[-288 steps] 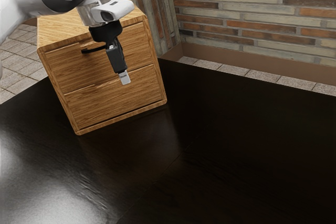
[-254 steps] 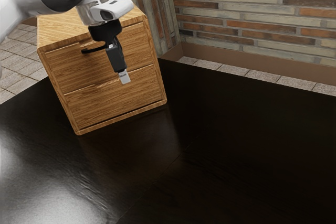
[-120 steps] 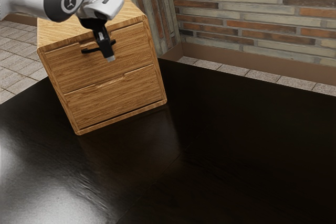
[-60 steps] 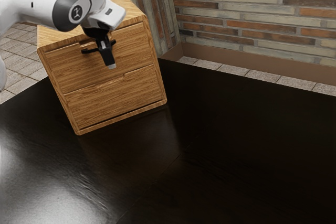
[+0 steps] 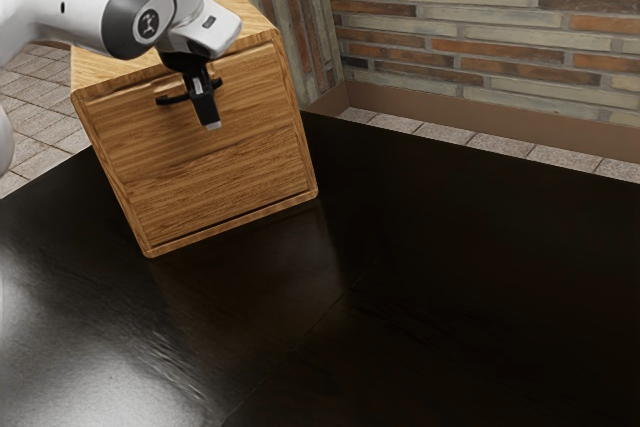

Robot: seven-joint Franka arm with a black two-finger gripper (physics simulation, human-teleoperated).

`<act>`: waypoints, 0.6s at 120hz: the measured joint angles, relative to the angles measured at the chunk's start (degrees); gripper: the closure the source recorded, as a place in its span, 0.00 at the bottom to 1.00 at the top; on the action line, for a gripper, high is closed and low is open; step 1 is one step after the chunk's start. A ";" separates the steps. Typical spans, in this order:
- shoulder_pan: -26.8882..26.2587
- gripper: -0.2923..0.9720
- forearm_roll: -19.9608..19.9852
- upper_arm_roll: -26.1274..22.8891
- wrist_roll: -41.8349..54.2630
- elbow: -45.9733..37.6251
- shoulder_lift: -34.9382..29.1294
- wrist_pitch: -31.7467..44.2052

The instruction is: Pull the drawer handle with one arm to open the drawer

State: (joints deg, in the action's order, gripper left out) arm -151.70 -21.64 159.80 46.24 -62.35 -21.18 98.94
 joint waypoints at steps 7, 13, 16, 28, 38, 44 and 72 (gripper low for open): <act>-0.76 0.26 0.04 0.61 -0.15 -0.13 0.09 -0.41; -1.76 0.37 0.02 1.12 -0.39 -0.16 0.70 -1.02; -2.15 0.51 -0.13 1.14 -0.56 -0.03 1.21 -1.45; -8.99 0.48 -4.49 -9.51 -1.72 5.17 5.17 -5.23; -11.55 0.38 -10.80 -18.65 -2.85 9.16 7.41 -9.55; -11.31 0.34 -12.99 -20.57 -3.47 9.54 7.75 -11.45; -5.12 0.26 -5.41 -21.19 -6.02 9.43 8.07 -19.52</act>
State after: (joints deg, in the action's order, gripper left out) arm -156.81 -27.05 138.61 40.22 -52.92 -13.12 79.42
